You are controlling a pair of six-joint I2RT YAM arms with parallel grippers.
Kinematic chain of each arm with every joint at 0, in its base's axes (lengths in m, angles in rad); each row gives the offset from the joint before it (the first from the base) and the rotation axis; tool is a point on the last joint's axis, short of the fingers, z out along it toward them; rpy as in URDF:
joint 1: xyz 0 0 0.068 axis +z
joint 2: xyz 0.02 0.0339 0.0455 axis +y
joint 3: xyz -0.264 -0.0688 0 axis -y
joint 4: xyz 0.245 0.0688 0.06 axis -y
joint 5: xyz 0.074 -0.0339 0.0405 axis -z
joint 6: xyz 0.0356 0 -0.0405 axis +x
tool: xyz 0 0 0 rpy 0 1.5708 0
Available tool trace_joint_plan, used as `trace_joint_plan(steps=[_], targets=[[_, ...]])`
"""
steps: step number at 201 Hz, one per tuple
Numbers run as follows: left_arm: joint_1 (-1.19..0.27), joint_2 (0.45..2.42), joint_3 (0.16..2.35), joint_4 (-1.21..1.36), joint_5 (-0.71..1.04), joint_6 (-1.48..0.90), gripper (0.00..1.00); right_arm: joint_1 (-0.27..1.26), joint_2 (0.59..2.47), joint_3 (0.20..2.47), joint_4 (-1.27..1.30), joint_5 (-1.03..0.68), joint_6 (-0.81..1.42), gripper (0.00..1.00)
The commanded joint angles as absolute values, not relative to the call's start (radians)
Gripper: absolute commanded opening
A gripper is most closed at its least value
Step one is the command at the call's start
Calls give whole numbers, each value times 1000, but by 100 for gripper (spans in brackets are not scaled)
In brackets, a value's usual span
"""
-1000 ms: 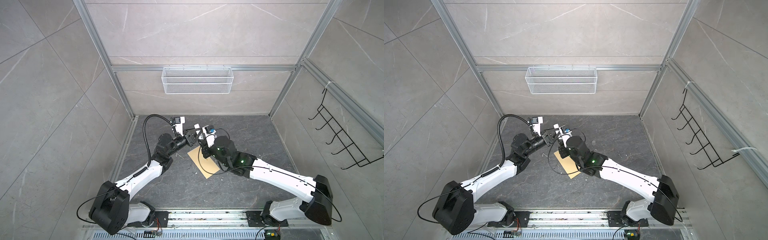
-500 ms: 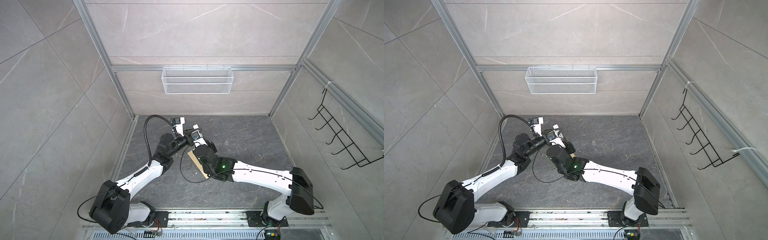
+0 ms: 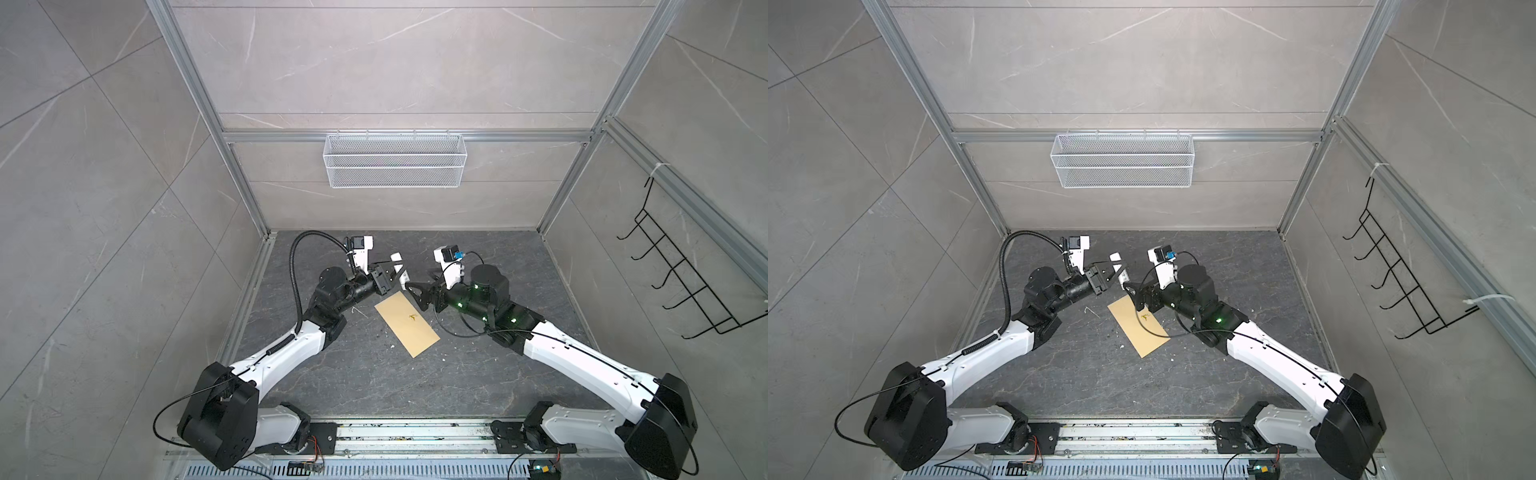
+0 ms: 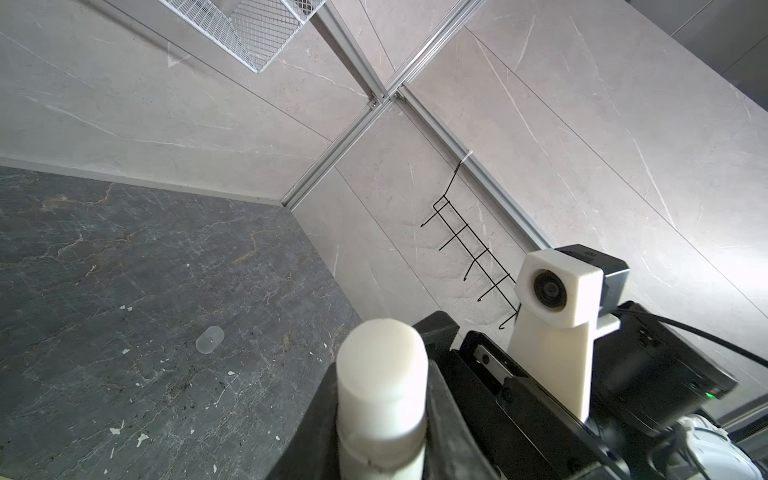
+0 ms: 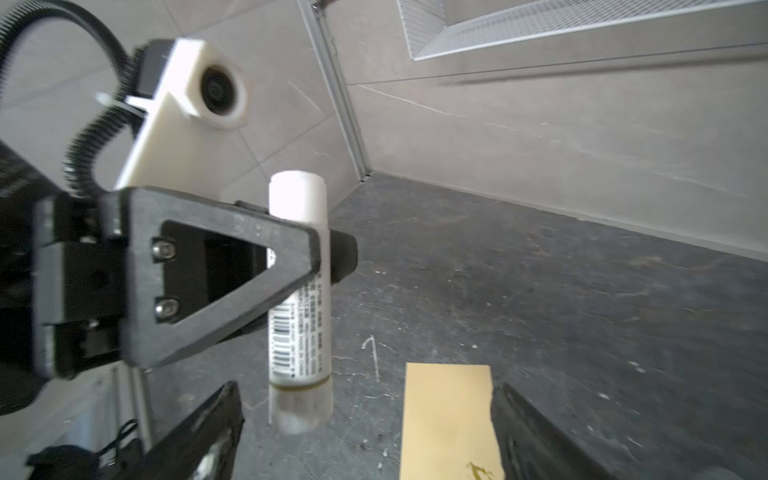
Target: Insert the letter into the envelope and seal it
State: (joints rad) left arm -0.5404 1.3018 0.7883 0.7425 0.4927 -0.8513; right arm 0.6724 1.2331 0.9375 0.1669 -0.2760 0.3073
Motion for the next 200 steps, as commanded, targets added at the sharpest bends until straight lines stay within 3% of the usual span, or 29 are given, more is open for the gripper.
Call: trace_joint_plan(steps=[1,21,71,120,200], targets=[[-535,1280,820,848,547,-900,0,620,1256,894,376,-635,487,88],[-535,1283,821,876,557,-921,0,589,1297,881,474,-736,567,82],[-534,1283,820,899,559,-938,0,580,1356,886,550,-801,628,66],[-534,1290,819,908,559,-946,0,581,1390,890,593,-802,661,50],[-534,1303,817,888,552,-930,0,580,1394,897,560,-731,661,14]])
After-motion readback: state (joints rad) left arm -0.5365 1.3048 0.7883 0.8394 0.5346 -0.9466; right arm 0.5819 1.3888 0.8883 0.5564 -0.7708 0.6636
